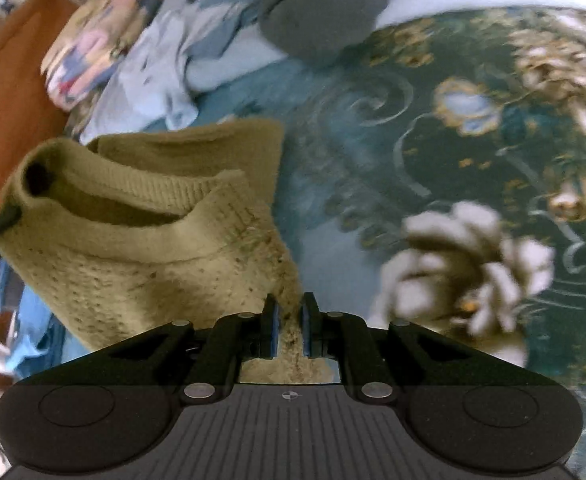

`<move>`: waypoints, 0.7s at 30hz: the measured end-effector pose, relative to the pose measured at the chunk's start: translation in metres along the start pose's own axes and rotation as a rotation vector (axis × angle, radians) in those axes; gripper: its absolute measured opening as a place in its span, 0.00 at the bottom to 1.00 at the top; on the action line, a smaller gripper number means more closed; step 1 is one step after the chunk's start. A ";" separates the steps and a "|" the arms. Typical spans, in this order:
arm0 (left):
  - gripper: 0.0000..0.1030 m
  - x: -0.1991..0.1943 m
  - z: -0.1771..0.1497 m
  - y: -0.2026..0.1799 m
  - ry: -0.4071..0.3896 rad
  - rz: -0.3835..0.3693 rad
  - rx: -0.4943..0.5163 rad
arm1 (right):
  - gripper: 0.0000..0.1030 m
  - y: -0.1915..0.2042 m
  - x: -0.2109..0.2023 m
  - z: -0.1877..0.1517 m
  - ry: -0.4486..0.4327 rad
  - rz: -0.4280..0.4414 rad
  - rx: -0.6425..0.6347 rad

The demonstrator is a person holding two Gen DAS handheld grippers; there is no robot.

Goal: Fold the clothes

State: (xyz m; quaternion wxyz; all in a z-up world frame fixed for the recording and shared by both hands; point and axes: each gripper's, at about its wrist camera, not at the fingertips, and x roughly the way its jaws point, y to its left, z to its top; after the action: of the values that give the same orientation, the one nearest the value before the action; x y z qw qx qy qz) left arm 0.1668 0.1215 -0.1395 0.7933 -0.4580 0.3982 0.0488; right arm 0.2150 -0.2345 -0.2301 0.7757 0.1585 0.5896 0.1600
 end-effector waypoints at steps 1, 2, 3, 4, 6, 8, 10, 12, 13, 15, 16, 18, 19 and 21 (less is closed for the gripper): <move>0.10 0.000 -0.002 0.007 -0.004 0.025 -0.015 | 0.13 0.001 0.005 0.001 0.007 -0.001 -0.002; 0.10 0.002 -0.003 0.012 -0.005 0.044 -0.026 | 0.14 0.002 0.009 0.001 0.012 -0.006 -0.006; 0.10 0.005 -0.004 0.017 -0.005 0.056 -0.034 | 0.15 0.003 0.013 0.001 0.017 -0.011 -0.010; 0.10 0.008 -0.005 0.021 -0.005 0.069 -0.042 | 0.21 0.003 0.016 0.000 0.020 -0.016 -0.014; 0.11 0.016 -0.005 0.027 0.000 0.092 -0.050 | 0.31 0.000 0.017 -0.004 0.032 -0.015 -0.015; 0.11 0.025 -0.003 0.031 0.006 0.109 -0.057 | 0.43 -0.007 0.020 -0.008 0.054 -0.008 -0.012; 0.11 0.034 -0.001 0.036 0.009 0.122 -0.065 | 0.45 -0.016 0.022 -0.012 0.074 -0.014 -0.006; 0.11 0.040 0.002 0.040 0.011 0.135 -0.073 | 0.50 -0.024 0.026 -0.014 0.086 -0.006 0.025; 0.11 0.043 0.003 0.042 0.012 0.143 -0.077 | 0.53 -0.029 0.029 -0.014 0.090 0.002 0.045; 0.11 0.052 0.006 0.046 0.015 0.161 -0.085 | 0.54 -0.038 0.036 -0.015 0.097 0.022 0.086; 0.12 0.056 0.007 0.048 0.017 0.169 -0.089 | 0.55 -0.042 0.041 -0.015 0.103 0.030 0.107; 0.12 0.060 0.008 0.051 0.020 0.186 -0.097 | 0.57 -0.049 0.051 -0.014 0.114 0.054 0.154; 0.12 0.062 0.009 0.053 0.021 0.195 -0.100 | 0.58 -0.051 0.056 -0.014 0.120 0.066 0.175; 0.12 0.067 0.011 0.056 0.022 0.212 -0.110 | 0.60 -0.054 0.065 -0.014 0.131 0.091 0.214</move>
State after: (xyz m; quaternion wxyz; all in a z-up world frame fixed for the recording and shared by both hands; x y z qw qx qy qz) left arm 0.1939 0.1434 -0.2204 0.7529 -0.4566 0.4497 0.1495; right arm 0.2207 -0.2541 -0.3131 0.7062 0.2559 0.6449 0.1412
